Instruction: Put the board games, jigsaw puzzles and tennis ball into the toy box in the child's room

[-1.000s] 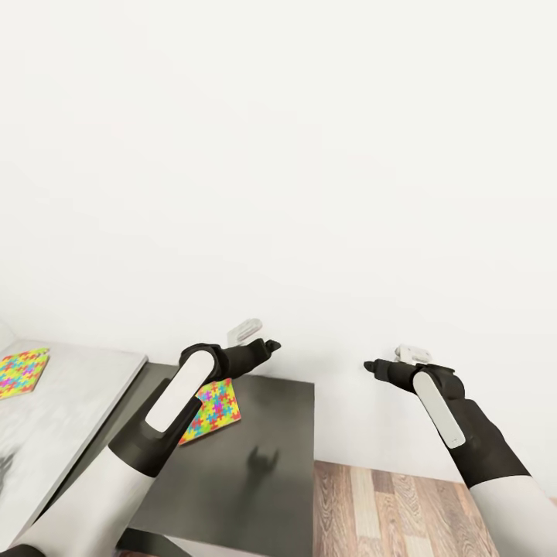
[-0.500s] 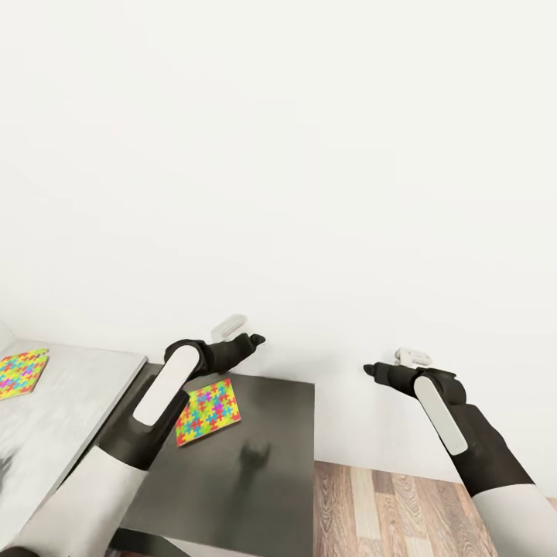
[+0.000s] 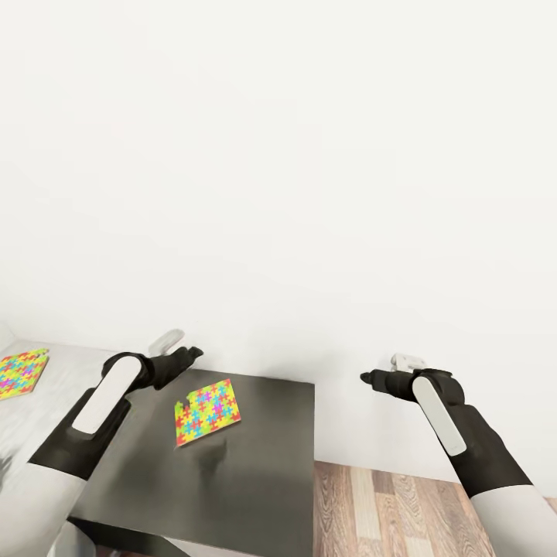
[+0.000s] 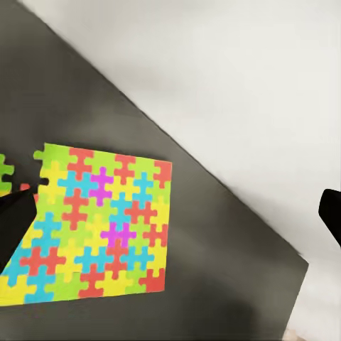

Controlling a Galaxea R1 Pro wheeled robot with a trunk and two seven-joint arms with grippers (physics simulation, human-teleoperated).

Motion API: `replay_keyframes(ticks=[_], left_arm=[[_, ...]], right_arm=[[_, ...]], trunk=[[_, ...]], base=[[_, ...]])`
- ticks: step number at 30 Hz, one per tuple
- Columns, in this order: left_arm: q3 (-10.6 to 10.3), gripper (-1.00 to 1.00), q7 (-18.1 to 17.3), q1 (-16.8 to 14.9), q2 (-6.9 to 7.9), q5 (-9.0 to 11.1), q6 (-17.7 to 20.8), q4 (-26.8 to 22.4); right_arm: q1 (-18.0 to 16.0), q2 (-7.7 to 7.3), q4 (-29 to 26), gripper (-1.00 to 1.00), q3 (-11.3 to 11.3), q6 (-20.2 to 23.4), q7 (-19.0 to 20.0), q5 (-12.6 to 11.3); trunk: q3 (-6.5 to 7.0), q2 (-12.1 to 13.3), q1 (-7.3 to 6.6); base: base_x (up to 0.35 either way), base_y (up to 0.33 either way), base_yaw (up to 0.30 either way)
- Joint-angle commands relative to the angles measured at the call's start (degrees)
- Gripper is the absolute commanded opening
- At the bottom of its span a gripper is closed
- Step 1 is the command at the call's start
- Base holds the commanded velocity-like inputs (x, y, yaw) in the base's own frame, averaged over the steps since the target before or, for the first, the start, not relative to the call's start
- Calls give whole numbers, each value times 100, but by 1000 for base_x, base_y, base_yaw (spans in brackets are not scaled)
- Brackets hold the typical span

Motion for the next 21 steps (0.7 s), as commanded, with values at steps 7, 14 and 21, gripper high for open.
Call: replay_keyframes(ticks=[7, 14, 21], left_arm=[[636, 100, 2, 117, 336, 22, -25, 706], [905, 100, -282, 4, 438, -10, -46, 1424], [972, 100, -691, -127, 455, -182, -69, 2007]], right_arm=[[-1, 107, -35, 100, 11, 127, -64, -47], [1, 153, -87, 100, 11, 166, -66, -42], [1, 166, -136, 100, 8, 180, -66, -48]], trunk=[[-12, -13, 4], [-12, -13, 4], [-27, -13, 4]], base=[[0, 0, 0], [0, 0, 0], [0, 0, 0]])
